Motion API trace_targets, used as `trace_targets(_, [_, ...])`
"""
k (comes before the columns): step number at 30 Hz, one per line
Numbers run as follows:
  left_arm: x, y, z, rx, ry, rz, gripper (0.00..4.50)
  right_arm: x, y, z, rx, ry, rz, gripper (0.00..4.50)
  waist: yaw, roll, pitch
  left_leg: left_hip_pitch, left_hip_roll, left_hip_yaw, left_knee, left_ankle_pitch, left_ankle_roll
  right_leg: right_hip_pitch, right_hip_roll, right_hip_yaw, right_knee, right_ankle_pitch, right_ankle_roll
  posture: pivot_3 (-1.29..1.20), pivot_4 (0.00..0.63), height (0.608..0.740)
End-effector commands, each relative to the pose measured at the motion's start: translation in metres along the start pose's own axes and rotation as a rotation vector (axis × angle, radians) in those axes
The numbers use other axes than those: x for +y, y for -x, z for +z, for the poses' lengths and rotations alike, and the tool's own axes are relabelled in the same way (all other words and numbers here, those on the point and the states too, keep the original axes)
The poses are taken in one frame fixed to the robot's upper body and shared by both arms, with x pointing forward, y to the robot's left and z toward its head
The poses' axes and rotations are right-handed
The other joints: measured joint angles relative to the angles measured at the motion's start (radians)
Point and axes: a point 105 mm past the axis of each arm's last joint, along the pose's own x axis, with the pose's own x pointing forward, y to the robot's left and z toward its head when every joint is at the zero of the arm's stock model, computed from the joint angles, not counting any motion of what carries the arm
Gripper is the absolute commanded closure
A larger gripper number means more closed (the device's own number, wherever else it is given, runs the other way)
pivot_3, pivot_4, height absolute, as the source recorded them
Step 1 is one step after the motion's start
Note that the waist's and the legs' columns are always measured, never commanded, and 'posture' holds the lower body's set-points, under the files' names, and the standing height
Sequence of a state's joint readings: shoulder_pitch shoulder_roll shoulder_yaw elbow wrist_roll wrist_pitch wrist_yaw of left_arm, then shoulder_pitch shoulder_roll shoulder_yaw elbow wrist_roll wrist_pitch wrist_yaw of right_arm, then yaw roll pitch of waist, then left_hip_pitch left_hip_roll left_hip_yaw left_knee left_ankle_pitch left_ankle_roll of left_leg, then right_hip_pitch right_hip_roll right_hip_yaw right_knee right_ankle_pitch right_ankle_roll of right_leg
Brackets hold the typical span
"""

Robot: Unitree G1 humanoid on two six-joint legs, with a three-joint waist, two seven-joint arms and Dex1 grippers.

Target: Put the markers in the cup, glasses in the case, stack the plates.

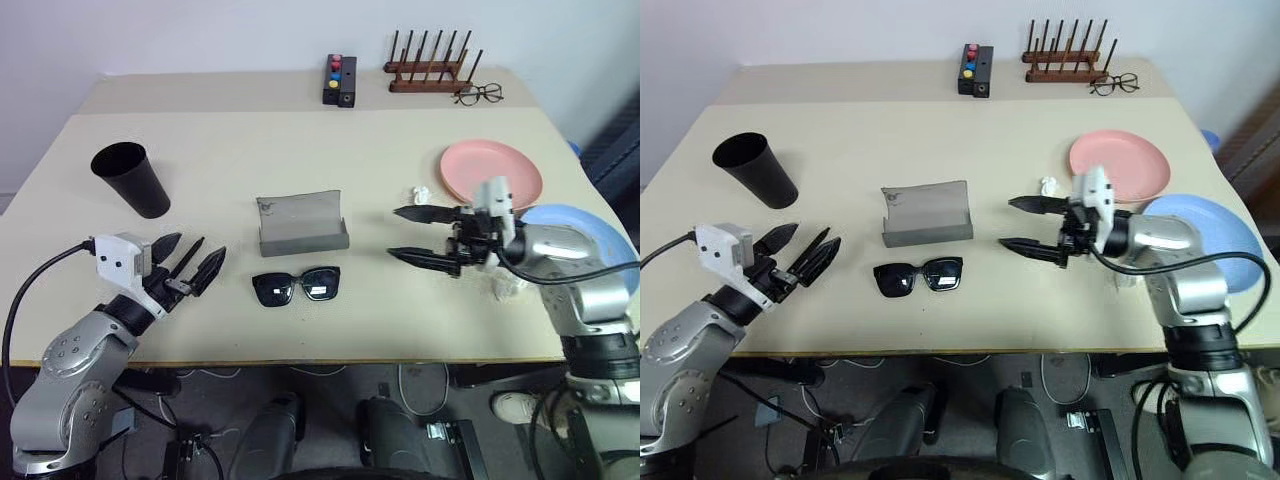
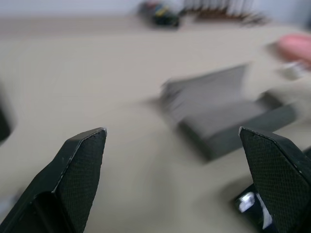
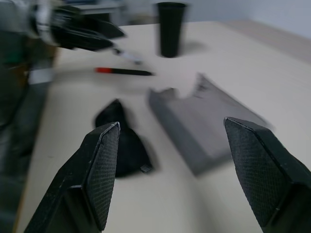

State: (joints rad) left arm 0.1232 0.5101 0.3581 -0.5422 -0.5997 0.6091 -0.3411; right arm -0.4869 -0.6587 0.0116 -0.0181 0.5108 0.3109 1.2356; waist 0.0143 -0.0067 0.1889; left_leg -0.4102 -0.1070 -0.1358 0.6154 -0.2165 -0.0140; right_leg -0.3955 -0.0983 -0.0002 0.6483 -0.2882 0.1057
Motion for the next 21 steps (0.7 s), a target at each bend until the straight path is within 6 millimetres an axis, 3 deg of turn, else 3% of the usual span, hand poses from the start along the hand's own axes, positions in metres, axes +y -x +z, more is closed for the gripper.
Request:
trace_targets(1, [0.011,-0.002,-0.011,0.161,-0.100,0.094,0.00,0.004,-0.013,-0.003,0.021,0.040,0.086,1.03,0.003,-0.001,0.000,0.000,0.000,-0.001,0.000,0.000,0.000,0.000,0.000,0.000,0.000,0.000,0.000,0.00,0.150,0.740])
trace_targets(8, [0.023,-0.007,-0.005,0.224,-0.119,0.024,0.00,-0.005,-0.016,-0.014,0.076,0.107,0.136,1.03,-0.004,-0.001,0.000,0.000,-0.001,0.000,0.001,0.000,-0.001,0.000,0.000,-0.001,0.000,0.001,0.000,0.00,0.150,0.740])
trace_targets(13, [0.029,-0.015,-0.010,0.319,-0.152,-0.027,0.00,-0.010,-0.017,-0.015,0.073,0.129,0.121,1.03,-0.007,0.000,0.000,0.000,0.000,0.000,-0.002,0.001,-0.002,-0.002,0.001,0.000,0.002,0.001,-0.001,0.00,0.150,0.740])
trace_targets(21, [0.040,-0.028,-0.024,0.434,-0.048,0.007,0.00,-0.013,-0.016,-0.013,0.058,0.130,0.112,1.03,-0.006,0.000,0.000,0.000,0.000,0.000,-0.001,0.001,-0.002,-0.002,0.001,0.000,0.002,0.001,-0.001,0.00,0.150,0.740])
